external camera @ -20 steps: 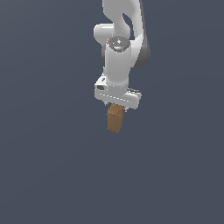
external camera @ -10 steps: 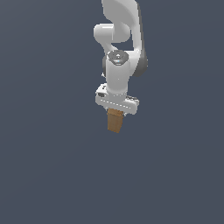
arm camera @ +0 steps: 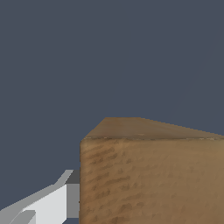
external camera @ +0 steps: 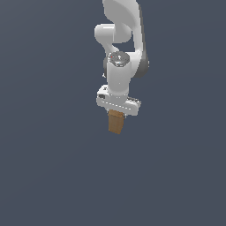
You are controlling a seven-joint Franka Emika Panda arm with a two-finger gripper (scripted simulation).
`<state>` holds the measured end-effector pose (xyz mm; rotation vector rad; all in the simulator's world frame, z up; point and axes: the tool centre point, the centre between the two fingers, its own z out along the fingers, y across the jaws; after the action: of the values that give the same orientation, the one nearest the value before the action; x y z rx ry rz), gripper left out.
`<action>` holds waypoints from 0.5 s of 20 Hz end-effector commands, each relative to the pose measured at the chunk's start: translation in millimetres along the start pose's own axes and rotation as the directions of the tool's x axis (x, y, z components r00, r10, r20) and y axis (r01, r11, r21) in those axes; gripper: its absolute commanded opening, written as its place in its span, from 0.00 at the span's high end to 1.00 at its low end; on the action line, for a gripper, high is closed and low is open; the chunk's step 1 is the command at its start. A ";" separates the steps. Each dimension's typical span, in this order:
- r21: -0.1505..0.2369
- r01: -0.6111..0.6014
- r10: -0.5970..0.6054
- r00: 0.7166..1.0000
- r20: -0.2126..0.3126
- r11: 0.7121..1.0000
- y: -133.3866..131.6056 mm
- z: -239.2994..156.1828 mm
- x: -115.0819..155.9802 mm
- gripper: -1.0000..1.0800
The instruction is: Pick up the object and move it to a goal position.
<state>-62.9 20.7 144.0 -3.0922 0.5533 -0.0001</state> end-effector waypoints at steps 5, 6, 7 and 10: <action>0.000 0.000 0.000 1.000 0.000 1.000 -0.7 -0.3 -1.1 1.00; 0.000 0.000 0.000 1.000 0.000 1.000 -1.7 -1.0 -2.5 1.00; 0.000 0.000 0.000 1.000 0.000 1.000 -3.1 -1.8 -4.5 1.00; 0.000 0.000 0.000 1.000 0.000 1.000 -9.4 -6.1 -14.1 1.00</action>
<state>-71.7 28.8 144.7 -3.0938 0.5567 0.0112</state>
